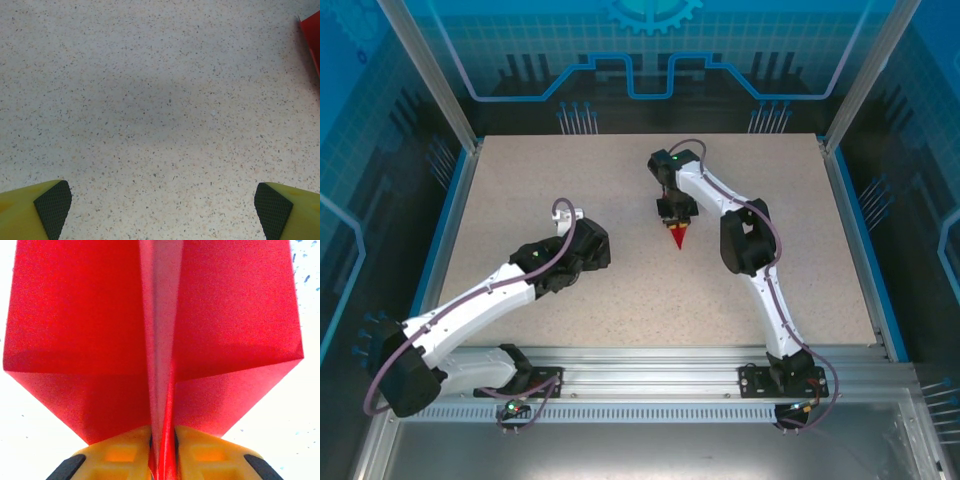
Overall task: Fold a paper plane with a square sheet of paper (fold left side to right side)
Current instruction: Place the paper plane at the center of the table.
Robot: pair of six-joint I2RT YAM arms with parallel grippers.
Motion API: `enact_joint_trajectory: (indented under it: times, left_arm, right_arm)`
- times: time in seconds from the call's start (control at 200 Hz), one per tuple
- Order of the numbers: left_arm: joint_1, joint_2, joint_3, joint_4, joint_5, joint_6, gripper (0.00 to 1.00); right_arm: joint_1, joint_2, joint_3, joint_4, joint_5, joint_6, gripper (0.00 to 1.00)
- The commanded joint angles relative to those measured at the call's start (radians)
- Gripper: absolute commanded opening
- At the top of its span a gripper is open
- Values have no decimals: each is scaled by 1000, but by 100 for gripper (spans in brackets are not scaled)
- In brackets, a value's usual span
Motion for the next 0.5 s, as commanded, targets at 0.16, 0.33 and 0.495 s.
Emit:
enact_joint_trajectory:
  times: [0.16, 0.33, 0.495]
  left_arm:
    - [4, 10, 32, -33, -4, -4, 99]
    - [4, 10, 38, -37, -2, -5, 99]
    - [4, 12, 45, -43, -2, -5, 98]
  right_arm:
    - [-4, 1, 30, -32, -21, 1, 26]
    - [1, -17, 27, -49, 6, -7, 32]
    - [2, -35, 26, -59, 15, -12, 36]
